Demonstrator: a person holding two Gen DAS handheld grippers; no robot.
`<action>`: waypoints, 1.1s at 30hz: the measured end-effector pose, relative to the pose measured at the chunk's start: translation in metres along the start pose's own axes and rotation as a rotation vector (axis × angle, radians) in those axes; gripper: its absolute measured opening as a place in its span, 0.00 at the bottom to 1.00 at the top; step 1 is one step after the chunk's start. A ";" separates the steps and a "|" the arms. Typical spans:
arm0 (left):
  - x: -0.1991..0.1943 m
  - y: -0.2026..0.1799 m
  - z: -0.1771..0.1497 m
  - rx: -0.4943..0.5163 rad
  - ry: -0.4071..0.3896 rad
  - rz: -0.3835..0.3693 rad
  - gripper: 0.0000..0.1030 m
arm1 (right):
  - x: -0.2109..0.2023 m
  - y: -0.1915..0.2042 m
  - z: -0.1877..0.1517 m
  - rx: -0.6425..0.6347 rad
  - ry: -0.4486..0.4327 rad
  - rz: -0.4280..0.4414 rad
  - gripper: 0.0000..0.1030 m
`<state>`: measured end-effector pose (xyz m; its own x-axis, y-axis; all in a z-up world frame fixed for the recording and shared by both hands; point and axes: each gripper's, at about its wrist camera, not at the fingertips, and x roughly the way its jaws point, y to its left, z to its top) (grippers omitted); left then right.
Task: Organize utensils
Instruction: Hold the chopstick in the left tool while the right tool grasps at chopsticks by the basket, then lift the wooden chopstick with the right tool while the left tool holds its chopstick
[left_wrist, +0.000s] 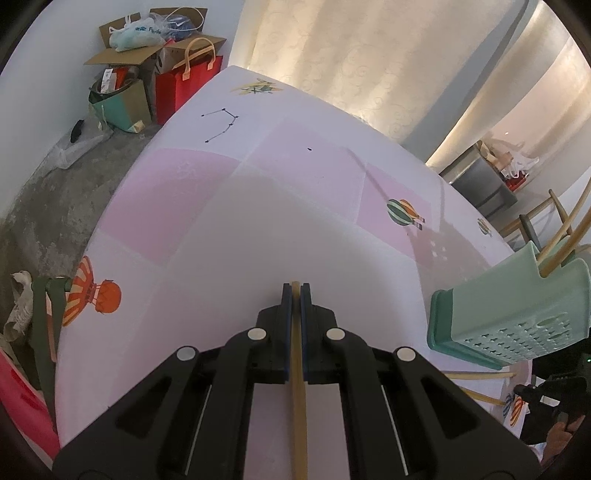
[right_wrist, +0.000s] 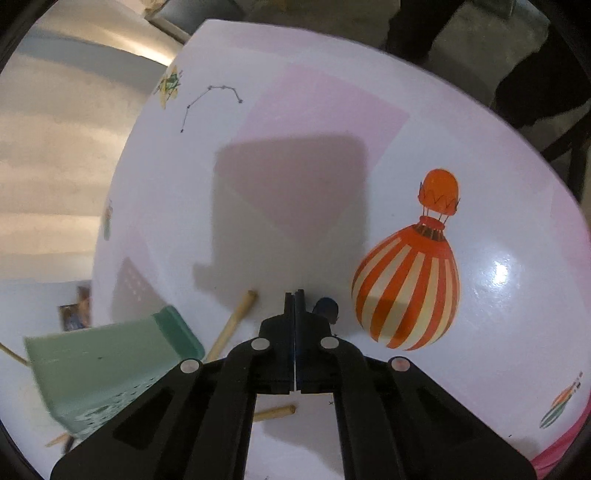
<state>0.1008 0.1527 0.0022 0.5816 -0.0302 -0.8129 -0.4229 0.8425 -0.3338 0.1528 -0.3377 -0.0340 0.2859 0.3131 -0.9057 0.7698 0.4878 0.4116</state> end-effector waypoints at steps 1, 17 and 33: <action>0.000 0.000 0.000 0.001 -0.001 0.001 0.03 | 0.000 -0.006 0.003 0.037 0.030 0.027 0.00; 0.000 0.001 0.004 0.019 -0.030 0.005 0.03 | 0.031 0.046 0.009 0.112 0.130 -0.005 0.26; 0.000 0.012 0.004 -0.003 -0.026 -0.007 0.03 | 0.021 0.068 -0.012 -0.007 -0.126 -0.237 0.06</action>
<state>0.0985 0.1654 0.0001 0.6021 -0.0222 -0.7981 -0.4210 0.8405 -0.3410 0.2042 -0.2878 -0.0238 0.1668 0.0856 -0.9823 0.8202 0.5409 0.1864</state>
